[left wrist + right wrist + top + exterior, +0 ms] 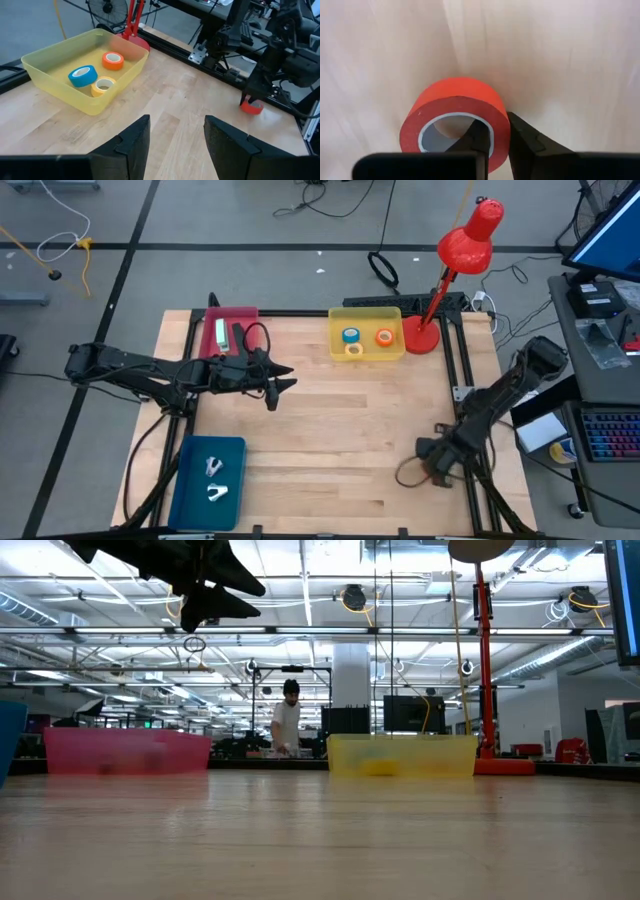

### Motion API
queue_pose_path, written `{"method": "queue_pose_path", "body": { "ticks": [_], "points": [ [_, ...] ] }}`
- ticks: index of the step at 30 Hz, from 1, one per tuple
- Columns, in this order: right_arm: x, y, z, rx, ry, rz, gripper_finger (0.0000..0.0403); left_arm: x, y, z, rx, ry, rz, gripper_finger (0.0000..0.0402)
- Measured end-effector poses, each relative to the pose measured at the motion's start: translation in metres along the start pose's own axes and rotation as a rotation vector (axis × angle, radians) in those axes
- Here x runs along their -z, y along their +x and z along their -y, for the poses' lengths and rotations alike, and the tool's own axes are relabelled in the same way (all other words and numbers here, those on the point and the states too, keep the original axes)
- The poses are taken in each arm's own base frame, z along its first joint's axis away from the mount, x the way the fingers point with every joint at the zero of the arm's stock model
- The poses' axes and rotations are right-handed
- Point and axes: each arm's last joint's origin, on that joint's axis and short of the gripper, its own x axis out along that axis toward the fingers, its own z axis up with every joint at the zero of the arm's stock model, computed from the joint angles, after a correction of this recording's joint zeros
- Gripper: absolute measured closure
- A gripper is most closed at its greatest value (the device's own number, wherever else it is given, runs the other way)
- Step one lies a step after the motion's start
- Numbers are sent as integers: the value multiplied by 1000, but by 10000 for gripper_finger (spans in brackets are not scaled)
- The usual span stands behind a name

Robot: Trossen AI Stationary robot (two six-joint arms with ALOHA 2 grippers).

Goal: Pick and place Stapler, Stapler remover, tape
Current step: Put the red tape into the yellow bin

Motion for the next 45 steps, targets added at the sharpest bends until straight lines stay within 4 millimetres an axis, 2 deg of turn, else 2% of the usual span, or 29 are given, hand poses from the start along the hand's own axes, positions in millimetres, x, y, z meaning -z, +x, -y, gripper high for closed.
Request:
{"method": "queue_pose_path", "body": {
  "ticks": [4, 7, 13, 17, 20, 22, 27, 31, 41, 45],
  "points": [
    [-22, -12, 8, -76, 28, 135, 374, 0, 0, 0, 0, -2, 0, 215],
    [-46, -29, 13, -196, 58, 310, 374, 0, 0, 0, 0, -5, 0, 215],
    [-88, -69, 46, -259, 178, 720, 374, 0, 0, 0, -2, 13, 2, 215],
    [-108, -93, 79, -104, 285, 1008, 374, 0, 0, 0, -2, 22, 2, 215],
    [-119, -107, 107, 119, 370, 1181, 374, 0, 0, 0, -2, 22, 2, 215],
    [-125, -112, 127, 274, 435, 1237, 371, 0, 0, 0, -2, 23, 2, 215],
    [-133, -114, 177, 507, 547, 1218, 365, -1, 0, -1, -22, 45, 10, 215],
    [-142, -111, 206, 542, 590, 1147, 370, -1, 0, -2, -45, 47, 19, 215],
    [-177, -104, 240, 619, 546, 829, 368, -2, 1, -5, -62, 44, 25, 215],
    [-189, -102, 249, 582, 507, 758, 366, -2, 1, -5, -62, 44, 24, 215]
  ]
}}
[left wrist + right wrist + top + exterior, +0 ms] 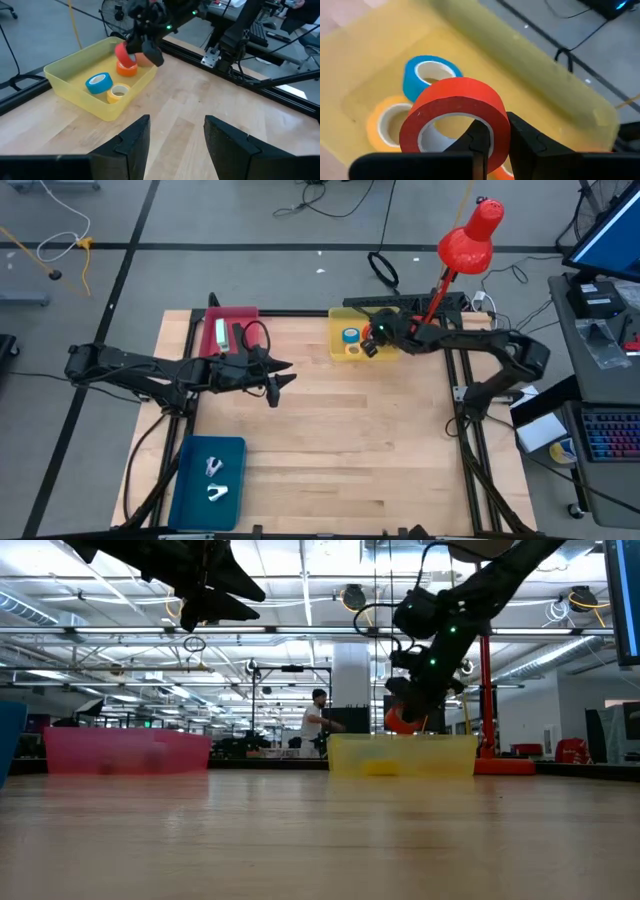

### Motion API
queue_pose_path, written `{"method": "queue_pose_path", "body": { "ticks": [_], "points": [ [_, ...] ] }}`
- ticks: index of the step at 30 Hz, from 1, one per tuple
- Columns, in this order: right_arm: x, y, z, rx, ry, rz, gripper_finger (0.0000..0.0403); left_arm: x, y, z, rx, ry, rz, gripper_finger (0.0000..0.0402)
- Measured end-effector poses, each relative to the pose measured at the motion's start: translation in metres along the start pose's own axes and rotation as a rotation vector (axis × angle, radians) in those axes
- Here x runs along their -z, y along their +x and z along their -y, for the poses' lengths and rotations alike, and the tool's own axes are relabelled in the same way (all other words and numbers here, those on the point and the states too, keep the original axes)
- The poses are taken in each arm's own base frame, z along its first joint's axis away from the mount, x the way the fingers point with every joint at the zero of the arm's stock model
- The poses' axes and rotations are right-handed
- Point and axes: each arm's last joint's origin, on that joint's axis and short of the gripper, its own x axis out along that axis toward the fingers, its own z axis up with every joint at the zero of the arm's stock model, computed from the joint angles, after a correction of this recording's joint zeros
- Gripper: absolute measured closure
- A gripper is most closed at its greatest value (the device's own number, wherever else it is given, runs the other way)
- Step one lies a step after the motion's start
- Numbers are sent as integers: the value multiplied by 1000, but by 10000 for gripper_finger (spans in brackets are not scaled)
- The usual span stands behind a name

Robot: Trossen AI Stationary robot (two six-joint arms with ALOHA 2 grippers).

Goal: Pick and place Stapler, Stapler remover, tape
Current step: Put the red tape into the yellow bin

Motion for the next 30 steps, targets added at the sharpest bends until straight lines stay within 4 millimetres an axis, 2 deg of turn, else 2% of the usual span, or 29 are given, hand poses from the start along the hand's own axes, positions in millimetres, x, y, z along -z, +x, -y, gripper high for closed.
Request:
{"method": "queue_pose_path", "body": {
  "ticks": [7, 18, 30],
  "points": [
    [10, 11, -2, -22, -46, -143, 366, 0, 0, 0, 1, 0, -1, 215],
    [11, 11, 0, -85, -68, -172, 354, -1, 1, -3, -16, 3, 4, 215],
    [10, 11, -1, -89, -32, -161, 281, -2, 1, -5, -23, -17, 7, 215]
  ]
}}
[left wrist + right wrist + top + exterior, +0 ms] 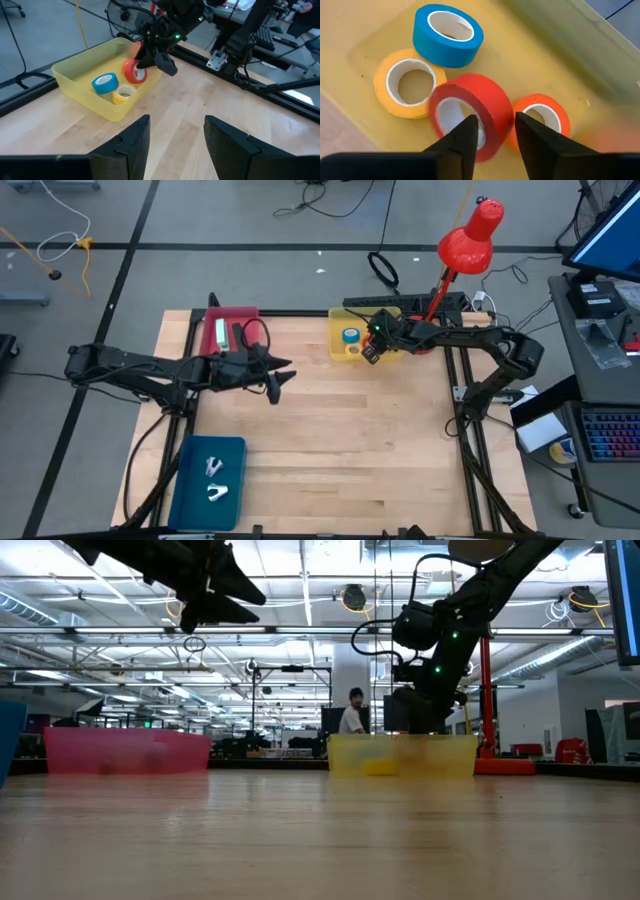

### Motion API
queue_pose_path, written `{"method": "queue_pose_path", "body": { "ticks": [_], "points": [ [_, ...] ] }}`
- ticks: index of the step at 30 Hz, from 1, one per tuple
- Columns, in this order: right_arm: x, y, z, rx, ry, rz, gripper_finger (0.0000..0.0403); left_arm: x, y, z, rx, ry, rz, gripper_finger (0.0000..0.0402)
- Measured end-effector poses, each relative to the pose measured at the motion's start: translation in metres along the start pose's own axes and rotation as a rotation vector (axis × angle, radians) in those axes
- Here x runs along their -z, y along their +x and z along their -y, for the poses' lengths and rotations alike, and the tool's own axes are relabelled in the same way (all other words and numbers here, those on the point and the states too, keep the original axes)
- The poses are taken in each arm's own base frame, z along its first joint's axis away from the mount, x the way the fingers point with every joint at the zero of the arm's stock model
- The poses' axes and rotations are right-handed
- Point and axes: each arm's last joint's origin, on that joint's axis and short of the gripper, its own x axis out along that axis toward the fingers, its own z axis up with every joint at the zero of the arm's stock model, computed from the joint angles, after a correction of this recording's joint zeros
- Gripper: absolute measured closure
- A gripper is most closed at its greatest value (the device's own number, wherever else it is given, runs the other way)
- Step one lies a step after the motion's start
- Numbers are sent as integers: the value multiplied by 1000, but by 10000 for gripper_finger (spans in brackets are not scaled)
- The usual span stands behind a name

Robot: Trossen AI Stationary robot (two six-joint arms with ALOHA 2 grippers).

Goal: Pick and place Stapler, Stapler remover, tape
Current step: Put the red tape into the yellow bin, then return to Home Position

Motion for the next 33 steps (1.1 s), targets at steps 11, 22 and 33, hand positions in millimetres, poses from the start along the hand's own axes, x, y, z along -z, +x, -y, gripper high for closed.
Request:
{"method": "queue_pose_path", "body": {
  "ticks": [11, 22, 33],
  "points": [
    [-7, -30, 4, -52, 24, 83, 250, -9, -5, -10, 70, -30, -4, 215],
    [-6, -127, 15, -589, 114, 262, 256, -26, -65, -25, 105, 52, 42, 215],
    [27, -197, 22, -732, -60, 539, 258, -23, -95, -24, 176, 145, 39, 215]
  ]
}}
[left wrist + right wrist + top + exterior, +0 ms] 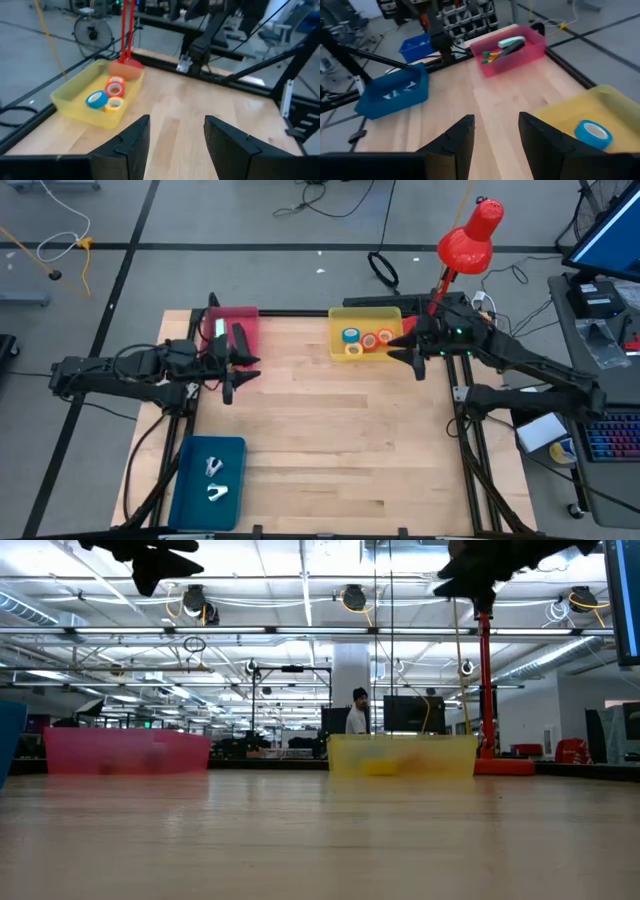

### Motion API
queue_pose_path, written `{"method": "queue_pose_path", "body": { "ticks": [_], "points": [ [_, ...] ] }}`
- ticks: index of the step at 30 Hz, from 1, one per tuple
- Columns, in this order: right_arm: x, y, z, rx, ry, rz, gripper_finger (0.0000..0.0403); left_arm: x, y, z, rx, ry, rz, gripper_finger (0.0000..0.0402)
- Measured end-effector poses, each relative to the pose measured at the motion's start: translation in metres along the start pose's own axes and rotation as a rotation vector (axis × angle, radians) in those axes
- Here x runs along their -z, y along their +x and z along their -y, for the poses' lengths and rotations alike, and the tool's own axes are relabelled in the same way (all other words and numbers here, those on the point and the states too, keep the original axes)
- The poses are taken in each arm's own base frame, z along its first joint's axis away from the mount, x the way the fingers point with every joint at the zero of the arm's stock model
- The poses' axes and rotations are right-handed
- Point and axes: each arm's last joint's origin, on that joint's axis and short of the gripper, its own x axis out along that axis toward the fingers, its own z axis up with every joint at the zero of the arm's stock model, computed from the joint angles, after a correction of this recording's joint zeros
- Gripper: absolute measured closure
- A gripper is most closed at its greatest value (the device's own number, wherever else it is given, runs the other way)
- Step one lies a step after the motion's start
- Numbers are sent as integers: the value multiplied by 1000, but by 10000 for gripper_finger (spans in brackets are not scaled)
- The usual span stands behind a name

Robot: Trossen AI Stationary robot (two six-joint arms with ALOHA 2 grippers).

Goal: Pick and place Stapler, Stapler remover, tape
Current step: Return to Home Position

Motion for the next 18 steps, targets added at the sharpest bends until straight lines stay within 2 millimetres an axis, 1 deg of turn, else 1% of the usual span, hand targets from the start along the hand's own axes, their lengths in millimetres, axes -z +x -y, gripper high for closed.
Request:
{"method": "queue_pose_path", "body": {
  "ticks": [3, 7, 10, 13, 18],
  "points": [
    [15, -7, -4, 39, 10, 12, 258, 6, 4, 2, 27, 3, 35, 215],
    [40, -10, -6, 60, 44, 14, 257, 31, 15, 3, 65, -8, 106, 215],
    [56, -14, -7, 35, 45, 27, 257, 45, 14, 0, 86, -26, 172, 215],
    [69, -20, -6, 29, 51, 39, 259, 52, 5, -3, 92, -27, 200, 215],
    [81, -36, -7, 11, 40, 108, 255, 52, -22, -8, 94, 11, 241, 215]
  ]
}}
